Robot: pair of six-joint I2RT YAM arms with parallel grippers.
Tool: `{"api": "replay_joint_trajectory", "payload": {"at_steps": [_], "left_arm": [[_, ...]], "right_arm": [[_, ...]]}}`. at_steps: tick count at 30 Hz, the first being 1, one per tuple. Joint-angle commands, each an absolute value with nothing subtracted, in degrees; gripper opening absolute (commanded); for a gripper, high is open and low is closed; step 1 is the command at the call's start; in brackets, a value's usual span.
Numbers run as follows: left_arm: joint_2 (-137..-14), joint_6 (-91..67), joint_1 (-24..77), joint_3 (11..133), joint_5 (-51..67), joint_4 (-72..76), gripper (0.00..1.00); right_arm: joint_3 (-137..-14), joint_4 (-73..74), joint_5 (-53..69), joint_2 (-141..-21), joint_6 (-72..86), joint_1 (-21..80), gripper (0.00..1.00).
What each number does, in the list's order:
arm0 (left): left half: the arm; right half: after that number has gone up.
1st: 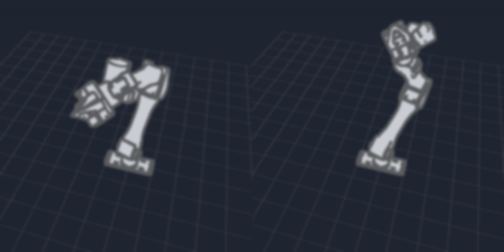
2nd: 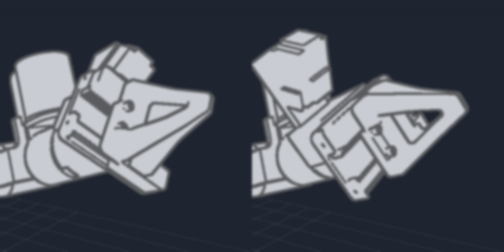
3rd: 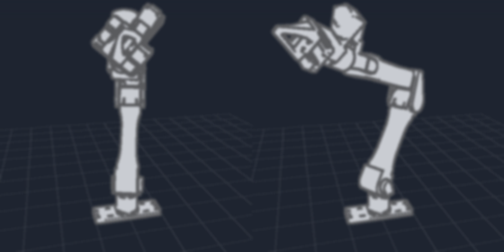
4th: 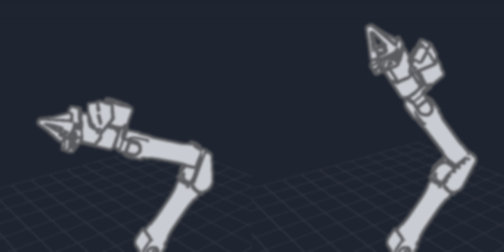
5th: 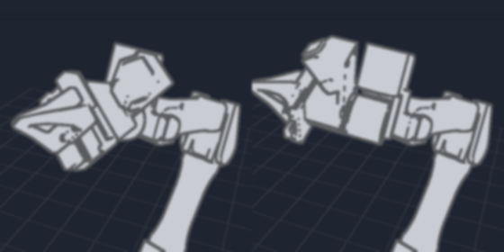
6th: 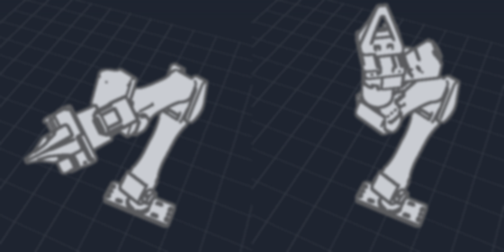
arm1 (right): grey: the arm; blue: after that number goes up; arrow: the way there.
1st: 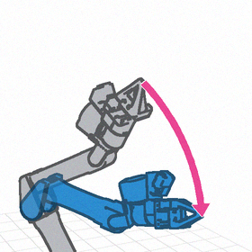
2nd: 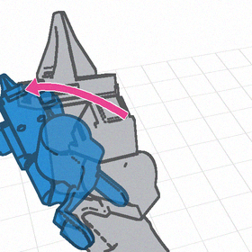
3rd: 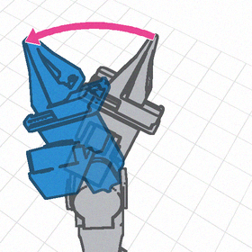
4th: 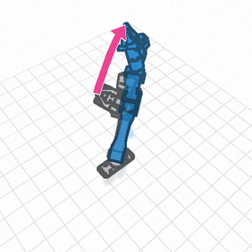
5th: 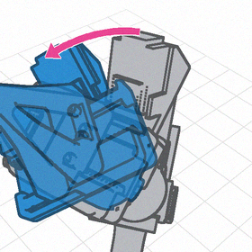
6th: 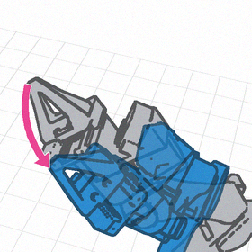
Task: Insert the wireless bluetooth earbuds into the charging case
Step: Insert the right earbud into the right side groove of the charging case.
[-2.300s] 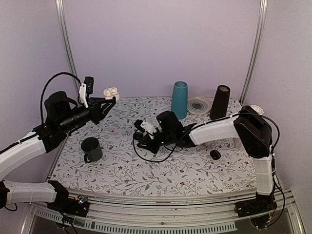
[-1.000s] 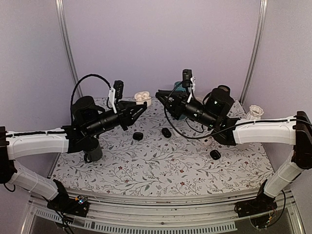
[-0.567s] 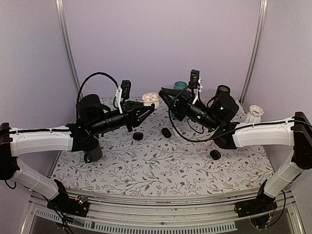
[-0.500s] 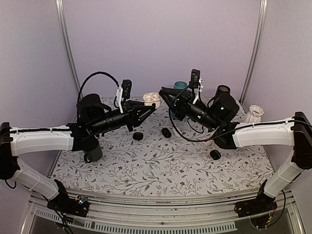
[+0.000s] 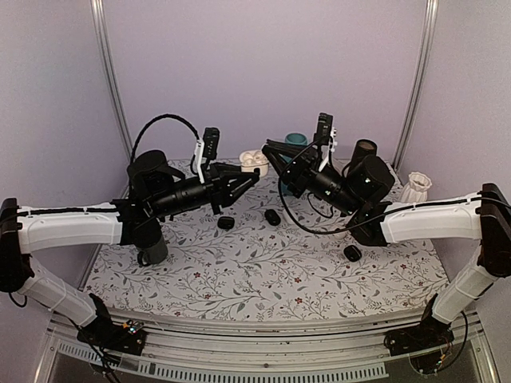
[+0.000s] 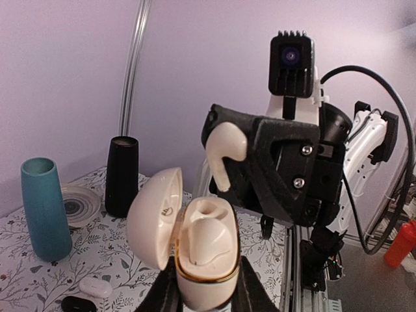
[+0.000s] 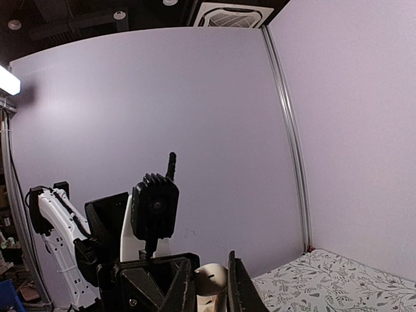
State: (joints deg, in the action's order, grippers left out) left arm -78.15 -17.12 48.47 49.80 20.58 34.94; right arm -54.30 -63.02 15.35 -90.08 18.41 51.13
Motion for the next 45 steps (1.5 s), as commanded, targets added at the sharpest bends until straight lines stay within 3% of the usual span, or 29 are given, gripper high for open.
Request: {"api": "replay_joint_trajectory", "payload": {"at_steps": [1,22,45], "left_arm": [[-77.96,-17.85,49.32,51.57,21.00,36.98,0.00],[-76.89,-17.58,49.56,51.87,23.95,37.70,0.00],[-74.57,-18.66,49.57,50.40,16.43,39.08,0.00]], "right_arm": [[-53.61,-64.82,15.85,-90.30,17.58,51.75,0.03],[-53.43,-65.39,13.89,-91.74,15.51,52.43,0.03],[-53.42,-64.89,18.30,-91.85,16.08,52.46,0.09]]}}
